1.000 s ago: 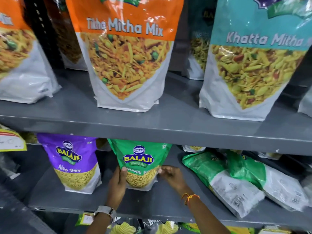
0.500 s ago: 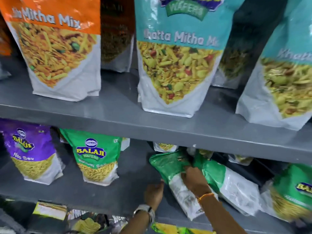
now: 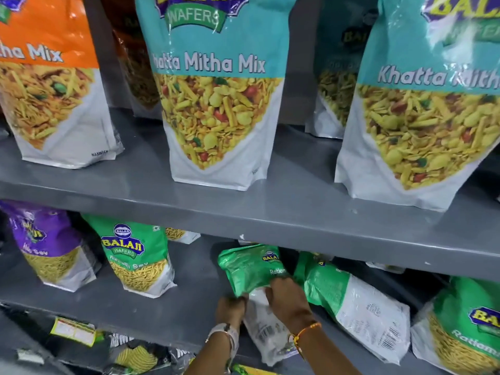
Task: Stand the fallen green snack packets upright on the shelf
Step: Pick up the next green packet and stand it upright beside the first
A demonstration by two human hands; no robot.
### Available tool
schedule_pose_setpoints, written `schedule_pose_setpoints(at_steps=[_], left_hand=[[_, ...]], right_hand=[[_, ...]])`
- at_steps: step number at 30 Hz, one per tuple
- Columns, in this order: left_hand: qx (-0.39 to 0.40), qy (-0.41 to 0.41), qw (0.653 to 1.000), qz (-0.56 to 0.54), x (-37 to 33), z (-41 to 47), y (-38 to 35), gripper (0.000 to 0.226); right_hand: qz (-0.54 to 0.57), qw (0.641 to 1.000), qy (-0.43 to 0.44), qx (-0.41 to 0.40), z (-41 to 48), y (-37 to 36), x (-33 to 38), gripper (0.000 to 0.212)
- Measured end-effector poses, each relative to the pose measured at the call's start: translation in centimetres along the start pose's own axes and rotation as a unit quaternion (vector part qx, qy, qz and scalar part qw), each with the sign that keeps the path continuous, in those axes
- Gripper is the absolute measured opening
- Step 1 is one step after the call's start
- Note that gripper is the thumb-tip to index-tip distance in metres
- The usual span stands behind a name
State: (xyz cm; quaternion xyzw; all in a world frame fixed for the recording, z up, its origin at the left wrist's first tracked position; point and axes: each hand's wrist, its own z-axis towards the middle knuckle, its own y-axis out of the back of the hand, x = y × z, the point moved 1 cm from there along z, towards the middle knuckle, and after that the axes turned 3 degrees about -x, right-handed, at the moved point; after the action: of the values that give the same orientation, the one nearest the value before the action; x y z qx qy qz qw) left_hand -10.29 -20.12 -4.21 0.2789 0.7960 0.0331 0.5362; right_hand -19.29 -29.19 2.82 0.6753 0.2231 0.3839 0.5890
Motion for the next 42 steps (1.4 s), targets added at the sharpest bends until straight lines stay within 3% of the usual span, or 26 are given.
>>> schedule_pose_setpoints(at_steps=[3,6,8,10,14,18,19,21,23,28,33,36,38,42], left_hand=[[-0.005,-0.013,1.000,-0.014,-0.1,1.3,2.0,0.022],[0.003,-0.036,0.999,-0.032,-0.4,3.1,3.8,0.046],[0.027,-0.041,0.999,-0.015,-0.7,4.1,4.9,0.049],[0.059,-0.027,0.998,-0.018,-0.7,4.9,6.0,0.043],[0.156,0.055,0.982,-0.088,-0.5,4.7,7.7,0.010],[0.173,-0.007,0.981,-0.082,-1.5,4.6,7.7,0.020],[0.165,-0.029,0.982,-0.085,-1.7,4.5,7.7,0.023],[0.160,-0.065,0.979,-0.110,-2.5,4.1,7.8,0.026],[0.162,-0.106,0.972,-0.135,-3.4,3.9,7.9,0.025],[0.151,-0.204,0.950,-0.181,-5.2,4.2,8.2,0.016],[0.174,-0.271,0.934,-0.156,-4.6,4.5,8.6,0.002],[0.173,-0.280,0.932,-0.151,-2.9,4.7,8.9,0.013],[0.184,-0.288,0.930,-0.138,-2.7,4.7,9.2,0.009],[0.178,-0.310,0.931,-0.076,-3.4,4.7,9.6,0.056]], right_hand=[[0.033,0.999,-0.008,-0.005,0.2,-0.1,0.5,0.038],[0.091,0.995,-0.035,0.026,0.5,-0.4,1.4,0.044],[0.153,0.983,-0.079,0.061,0.9,-0.7,1.9,0.046],[0.223,0.963,-0.130,0.079,1.5,-1.1,2.1,0.041],[0.321,0.915,-0.241,0.046,2.0,-2.1,2.1,0.020],[0.380,0.874,-0.302,-0.019,1.9,-2.4,2.4,0.014],[0.395,0.867,-0.301,-0.042,1.8,-2.3,2.4,0.008],[0.421,0.861,-0.277,-0.073,1.8,-1.8,2.1,0.023],[0.452,0.856,-0.241,-0.072,1.9,-1.1,1.8,0.021],[0.550,0.797,-0.192,-0.156,2.1,0.6,2.6,0.043],[0.541,0.803,-0.155,-0.198,1.3,0.8,2.6,0.048],[0.529,0.812,-0.150,-0.196,0.6,0.4,3.0,0.041],[0.516,0.811,-0.173,-0.214,-0.1,-0.2,3.7,0.049],[0.457,0.824,-0.215,-0.257,-2.6,-1.8,6.6,0.048]])
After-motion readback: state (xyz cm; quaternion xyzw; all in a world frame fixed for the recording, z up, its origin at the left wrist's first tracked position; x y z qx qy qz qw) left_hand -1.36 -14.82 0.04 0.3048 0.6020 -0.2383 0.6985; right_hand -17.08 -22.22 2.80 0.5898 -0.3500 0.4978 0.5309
